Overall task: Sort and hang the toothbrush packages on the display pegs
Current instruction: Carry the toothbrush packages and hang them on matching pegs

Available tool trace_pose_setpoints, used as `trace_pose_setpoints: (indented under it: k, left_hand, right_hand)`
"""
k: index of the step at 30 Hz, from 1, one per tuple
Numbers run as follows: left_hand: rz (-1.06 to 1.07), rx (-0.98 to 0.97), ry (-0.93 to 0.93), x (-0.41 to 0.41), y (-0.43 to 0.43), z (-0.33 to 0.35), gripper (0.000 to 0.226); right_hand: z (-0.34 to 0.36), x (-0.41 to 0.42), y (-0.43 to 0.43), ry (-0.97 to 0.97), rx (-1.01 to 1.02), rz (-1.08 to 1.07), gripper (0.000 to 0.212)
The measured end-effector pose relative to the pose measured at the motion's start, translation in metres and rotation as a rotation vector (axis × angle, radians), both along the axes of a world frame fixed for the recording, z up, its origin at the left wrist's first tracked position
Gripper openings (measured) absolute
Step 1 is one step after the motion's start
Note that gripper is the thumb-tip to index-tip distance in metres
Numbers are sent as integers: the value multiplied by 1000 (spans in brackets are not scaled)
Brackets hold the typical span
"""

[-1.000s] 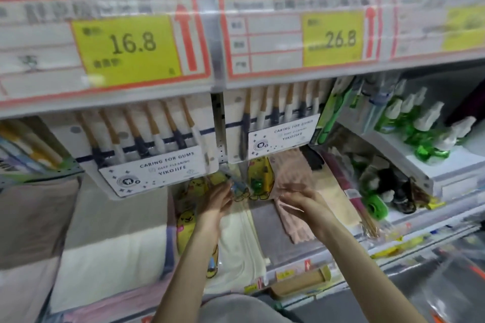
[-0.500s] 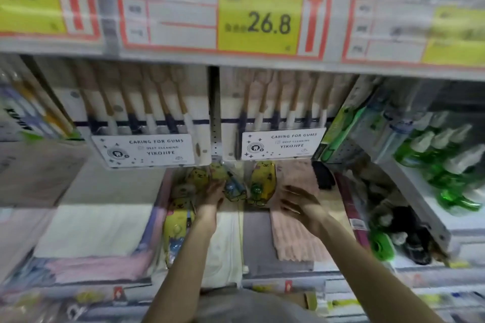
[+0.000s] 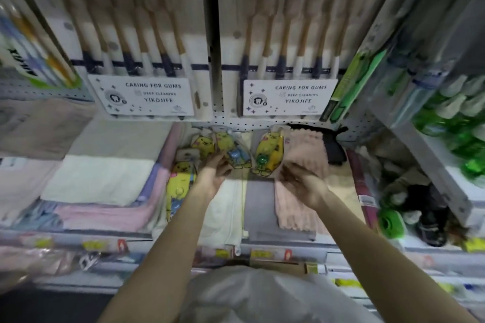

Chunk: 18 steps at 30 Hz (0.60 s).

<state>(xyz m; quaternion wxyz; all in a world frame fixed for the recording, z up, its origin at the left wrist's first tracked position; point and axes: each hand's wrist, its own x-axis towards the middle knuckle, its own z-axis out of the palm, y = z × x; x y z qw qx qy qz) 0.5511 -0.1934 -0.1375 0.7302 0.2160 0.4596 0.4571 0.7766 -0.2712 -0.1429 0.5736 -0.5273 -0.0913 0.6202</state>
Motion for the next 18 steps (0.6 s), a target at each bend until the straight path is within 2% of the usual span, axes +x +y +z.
trace_pose_setpoints:
  k: [3, 5, 7, 12, 16, 18]
  left_hand:
    - [-29, -4, 24, -1, 4, -5, 7]
    - [-73, -2, 51, 0, 5, -8, 16]
    - [-112, -1, 86, 5, 3, -8, 23]
    - [-191, -27, 191, 14, 1, -11, 21]
    - [-156, -58, 190, 14, 6, -13, 27]
    - [-148, -62, 176, 13, 4, -11, 23]
  right_hand:
    - [-5, 1, 6, -6, 10, -4, 19]
    - [-6, 0, 11, -63, 4, -5, 29]
    - [-5, -4, 16, -111, -16, -32, 26]
    - [-6, -17, 29, -238, -163, -84, 8]
    - [-7, -20, 38, -346, -242, -108, 19]
    - [-8, -24, 44, -410, -268, -85, 20]
